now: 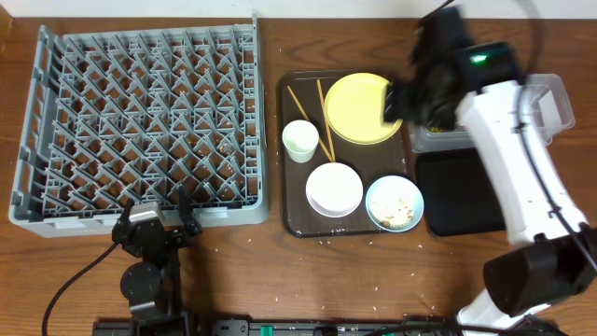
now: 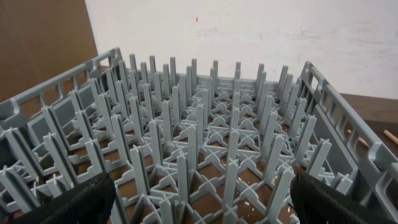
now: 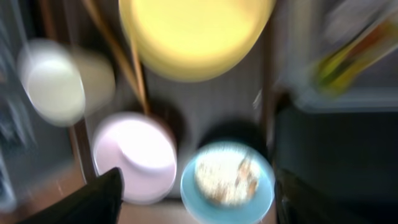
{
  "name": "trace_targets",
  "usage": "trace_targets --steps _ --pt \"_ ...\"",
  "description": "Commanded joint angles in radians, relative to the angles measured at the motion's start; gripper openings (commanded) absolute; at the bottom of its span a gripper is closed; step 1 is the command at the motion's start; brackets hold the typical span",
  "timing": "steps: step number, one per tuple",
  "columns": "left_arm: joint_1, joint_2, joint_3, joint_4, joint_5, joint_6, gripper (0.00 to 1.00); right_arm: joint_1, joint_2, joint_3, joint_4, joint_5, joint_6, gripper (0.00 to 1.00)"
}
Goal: Sort waste into correct bins and load items into the dishwasher
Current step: 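Grasp the blue bowl with food scraps using the right gripper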
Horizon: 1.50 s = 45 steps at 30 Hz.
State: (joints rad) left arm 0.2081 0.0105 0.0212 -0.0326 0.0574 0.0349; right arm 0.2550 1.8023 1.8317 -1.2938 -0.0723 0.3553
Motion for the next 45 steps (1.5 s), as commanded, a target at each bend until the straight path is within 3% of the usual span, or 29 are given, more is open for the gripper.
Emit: trace_targets --steps 1,3,7,15,18,19,20,26,31,38,45 --pt "-0.002 -0.006 -0.017 -0.034 0.003 0.017 0.91 0.169 0.026 -0.172 -0.063 -0.033 -0.104 0.65" --pt "-0.002 -0.006 -0.017 -0.034 0.003 0.017 0.91 0.217 0.026 -0.248 -0.056 -0.019 -0.123 0.65" --pt "-0.002 -0.006 -0.017 -0.034 0.003 0.017 0.91 0.295 0.023 -0.408 -0.027 0.021 -0.178 0.53" --pt "-0.002 -0.006 -0.017 -0.034 0.003 0.017 0.91 0.336 0.022 -0.606 0.139 0.068 -0.228 0.46" --pt "-0.002 -0.006 -0.017 -0.034 0.003 0.017 0.91 0.338 0.022 -0.649 0.215 0.074 -0.242 0.39" --pt "-0.002 -0.006 -0.017 -0.034 0.003 0.017 0.91 0.338 0.022 -0.660 0.253 0.076 -0.246 0.30" --pt "-0.002 -0.006 -0.017 -0.034 0.003 0.017 0.91 0.338 0.022 -0.662 0.269 0.076 -0.246 0.28" --pt "-0.002 -0.006 -0.017 -0.034 0.003 0.017 0.91 0.338 0.022 -0.695 0.351 0.100 -0.249 0.26" --pt "-0.002 -0.006 -0.017 -0.034 0.003 0.017 0.91 0.338 0.022 -0.740 0.375 0.114 -0.249 0.01" --pt "-0.002 -0.006 -0.017 -0.034 0.003 0.017 0.91 0.337 -0.002 -0.714 0.350 0.112 -0.244 0.01" --pt "-0.002 -0.006 -0.017 -0.034 0.003 0.017 0.91 0.310 -0.154 -0.578 0.261 0.074 -0.237 0.01"
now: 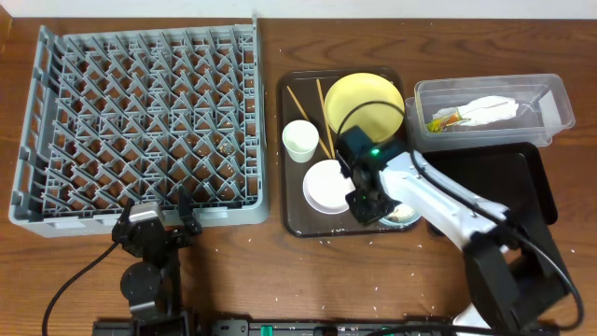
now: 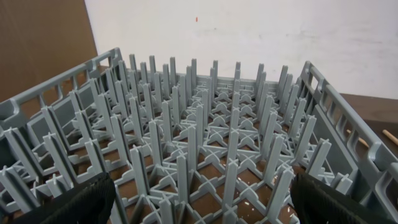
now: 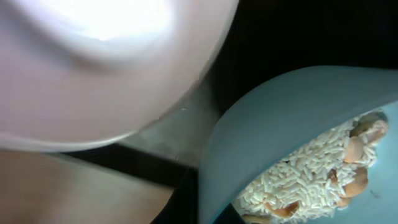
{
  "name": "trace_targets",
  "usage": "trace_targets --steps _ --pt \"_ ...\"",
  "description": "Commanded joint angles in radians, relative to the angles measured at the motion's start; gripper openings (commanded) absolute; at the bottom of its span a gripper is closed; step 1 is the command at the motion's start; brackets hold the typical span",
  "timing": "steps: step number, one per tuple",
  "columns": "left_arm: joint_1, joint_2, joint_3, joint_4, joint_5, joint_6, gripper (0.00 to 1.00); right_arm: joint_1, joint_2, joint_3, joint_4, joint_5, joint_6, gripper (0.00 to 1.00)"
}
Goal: Sort waste into correct bins and load items into the dishwasher
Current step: 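Grasp the blue bowl with food scraps using the right gripper, then tip the blue bowl over the black tray to dump the scraps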
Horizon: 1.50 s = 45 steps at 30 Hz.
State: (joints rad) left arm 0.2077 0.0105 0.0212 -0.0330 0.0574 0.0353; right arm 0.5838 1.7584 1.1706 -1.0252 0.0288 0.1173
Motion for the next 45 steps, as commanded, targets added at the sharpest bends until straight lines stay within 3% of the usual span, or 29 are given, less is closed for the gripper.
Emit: trace_targets --steps 1,9,18,24,36,45 --pt "-0.002 -0.006 -0.017 -0.033 0.003 0.017 0.91 -0.037 -0.142 0.094 -0.005 -0.050 0.008 0.01" --pt "-0.002 -0.006 -0.017 -0.033 0.003 0.017 0.91 -0.321 -0.274 0.055 -0.010 -0.256 -0.021 0.01" --pt "-0.002 -0.006 -0.017 -0.033 0.003 0.016 0.91 -0.731 -0.274 -0.115 0.132 -0.769 -0.180 0.01" --pt "-0.002 -0.006 -0.017 -0.033 0.003 0.016 0.91 -0.956 -0.271 -0.267 0.330 -1.111 -0.187 0.01" --pt "-0.002 -0.006 -0.017 -0.033 0.003 0.017 0.91 -1.146 -0.180 -0.360 0.499 -1.587 -0.185 0.01" --pt "-0.002 -0.006 -0.017 -0.033 0.003 0.017 0.91 -1.262 -0.026 -0.360 0.512 -1.589 -0.091 0.01"
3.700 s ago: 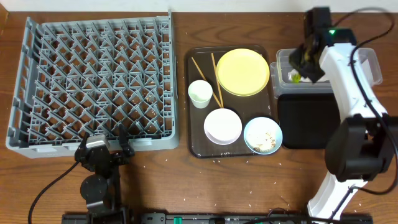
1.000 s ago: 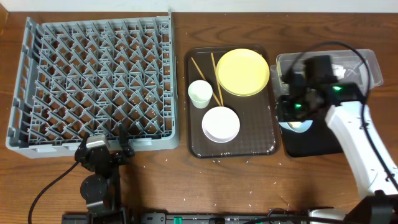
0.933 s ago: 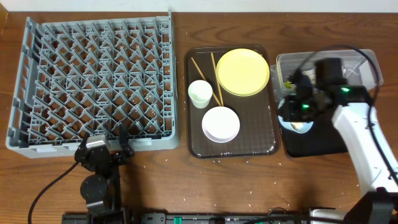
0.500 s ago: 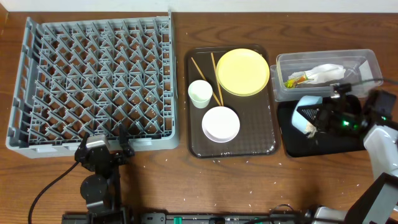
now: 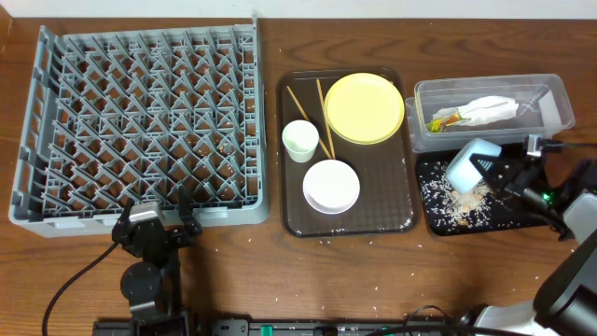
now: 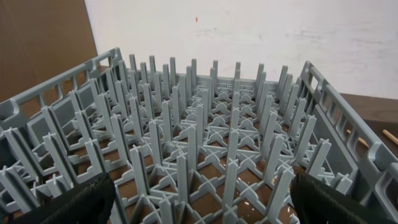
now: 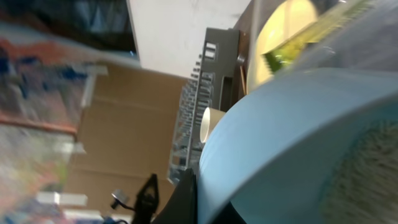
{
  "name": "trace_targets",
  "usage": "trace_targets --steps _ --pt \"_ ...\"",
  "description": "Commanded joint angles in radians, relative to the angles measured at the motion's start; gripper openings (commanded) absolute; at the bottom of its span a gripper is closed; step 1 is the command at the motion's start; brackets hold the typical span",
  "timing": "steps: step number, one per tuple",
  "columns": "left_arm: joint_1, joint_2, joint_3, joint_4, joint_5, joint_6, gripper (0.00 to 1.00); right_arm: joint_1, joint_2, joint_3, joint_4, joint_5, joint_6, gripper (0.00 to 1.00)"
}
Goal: Sort waste into correct bins and load items into the dishwasher
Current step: 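Tip the blue bowl over the black tray to dump the scraps, then set the emptied blue bowl back on the brown tray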
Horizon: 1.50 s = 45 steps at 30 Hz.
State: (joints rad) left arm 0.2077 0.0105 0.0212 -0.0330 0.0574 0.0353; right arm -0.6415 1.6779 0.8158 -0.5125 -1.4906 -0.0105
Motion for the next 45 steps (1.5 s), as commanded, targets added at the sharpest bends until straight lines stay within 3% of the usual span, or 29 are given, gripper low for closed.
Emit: trace_targets --steps 1,12,16,29,34,37,40,45 --pt "-0.002 -0.006 -0.017 -0.033 0.003 0.017 0.91 -0.047 0.074 -0.005 -0.004 -0.069 0.052 0.01" --pt "-0.002 -0.006 -0.017 -0.033 0.003 0.017 0.91 -0.134 0.117 -0.005 -0.048 -0.071 0.306 0.01" --pt "-0.002 -0.006 -0.017 -0.033 0.003 0.017 0.91 -0.133 0.096 -0.005 -0.094 -0.070 0.301 0.01" --pt "-0.002 -0.006 -0.017 -0.033 0.003 0.016 0.91 -0.110 -0.085 -0.005 -0.021 -0.014 0.203 0.01" --pt "-0.002 -0.006 -0.017 -0.033 0.003 0.017 0.91 0.013 -0.291 0.017 -0.080 0.192 0.204 0.02" --pt "-0.002 -0.006 -0.017 -0.033 0.003 0.017 0.91 0.180 -0.411 0.125 -0.212 0.376 0.164 0.01" --pt "-0.002 -0.006 -0.017 -0.033 0.003 0.017 0.91 0.399 -0.434 0.322 -0.401 0.669 0.099 0.01" --pt "-0.002 -0.006 -0.017 -0.033 0.003 0.017 0.91 0.699 -0.381 0.545 -0.558 1.076 0.100 0.01"
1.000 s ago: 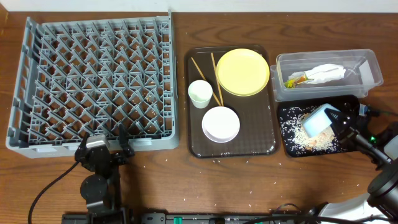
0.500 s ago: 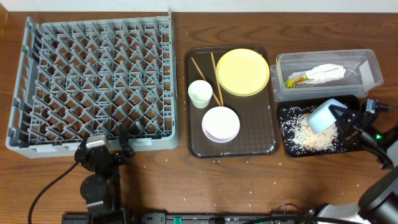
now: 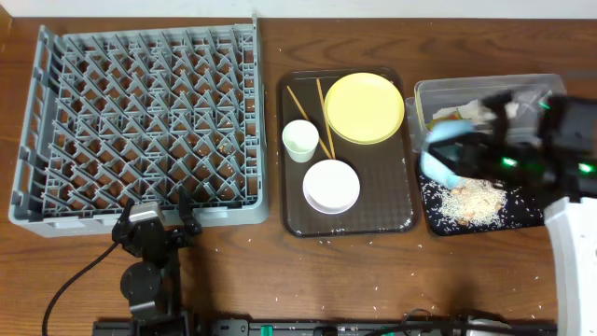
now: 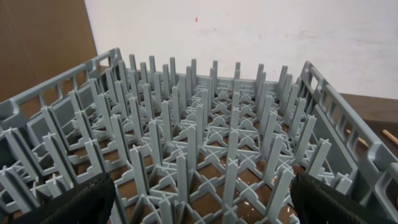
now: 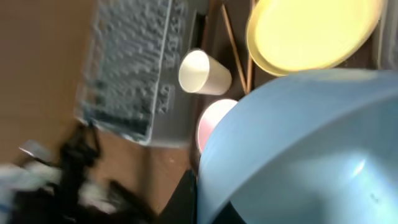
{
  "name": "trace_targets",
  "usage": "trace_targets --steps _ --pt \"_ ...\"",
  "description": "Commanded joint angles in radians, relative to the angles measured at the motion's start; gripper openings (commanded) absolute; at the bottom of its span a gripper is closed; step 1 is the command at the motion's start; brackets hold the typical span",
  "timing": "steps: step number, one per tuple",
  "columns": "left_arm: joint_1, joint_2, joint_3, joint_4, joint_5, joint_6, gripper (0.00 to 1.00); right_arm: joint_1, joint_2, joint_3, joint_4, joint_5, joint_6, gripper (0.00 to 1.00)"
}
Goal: Sort waste into correct bins and load items into the dishwasher
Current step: 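Set the emptied blue bowl back on the brown tray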
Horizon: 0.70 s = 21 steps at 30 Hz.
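Observation:
My right gripper [image 3: 459,157] is shut on the rim of the blue bowl [image 3: 440,159], which hangs tilted over the left edge of the black bin tray [image 3: 532,213]. In the right wrist view the blue bowl [image 5: 298,149] fills the lower right and shows no rice. A pile of rice [image 3: 474,199] lies in the black tray. The grey dish rack [image 3: 140,117] stands at the left. My left gripper [image 3: 154,227] rests open at the rack's front edge, its fingers [image 4: 81,202] wide apart before the dish rack [image 4: 205,143].
The brown serving tray [image 3: 401,219] holds a yellow plate [image 3: 364,107], a white cup [image 3: 299,140], a white bowl [image 3: 332,187] and chopsticks [image 3: 324,121]. A clear bin [image 3: 550,89] with wrappers sits behind the black tray. Rice grains dot the table.
The blue bowl has moved left, from over the middle of the black tray to its left edge. The rice pile in the tray is larger. The left arm is unchanged.
My right gripper was open above the serving tray, where the blue bowl of rice stood. Then it was down at the bowl's rim. Then the bowl hung tipped over the black tray with rice falling out. Now it shows no rice.

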State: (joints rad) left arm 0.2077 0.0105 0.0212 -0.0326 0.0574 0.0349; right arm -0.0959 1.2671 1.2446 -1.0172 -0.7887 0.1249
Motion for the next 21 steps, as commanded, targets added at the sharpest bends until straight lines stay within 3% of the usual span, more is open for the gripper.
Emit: trace_targets --steps 1,7,21 --pt "-0.002 -0.006 -0.017 -0.034 0.003 0.017 0.91 0.227 0.060 0.156 -0.078 0.459 -0.026 0.01" --pt "-0.002 -0.006 -0.017 -0.034 0.003 0.017 0.91 0.451 0.267 0.206 -0.141 0.652 0.019 0.01" --pt "-0.002 -0.006 -0.017 -0.034 0.003 0.017 0.91 0.557 0.674 0.200 -0.140 0.654 -0.003 0.01"
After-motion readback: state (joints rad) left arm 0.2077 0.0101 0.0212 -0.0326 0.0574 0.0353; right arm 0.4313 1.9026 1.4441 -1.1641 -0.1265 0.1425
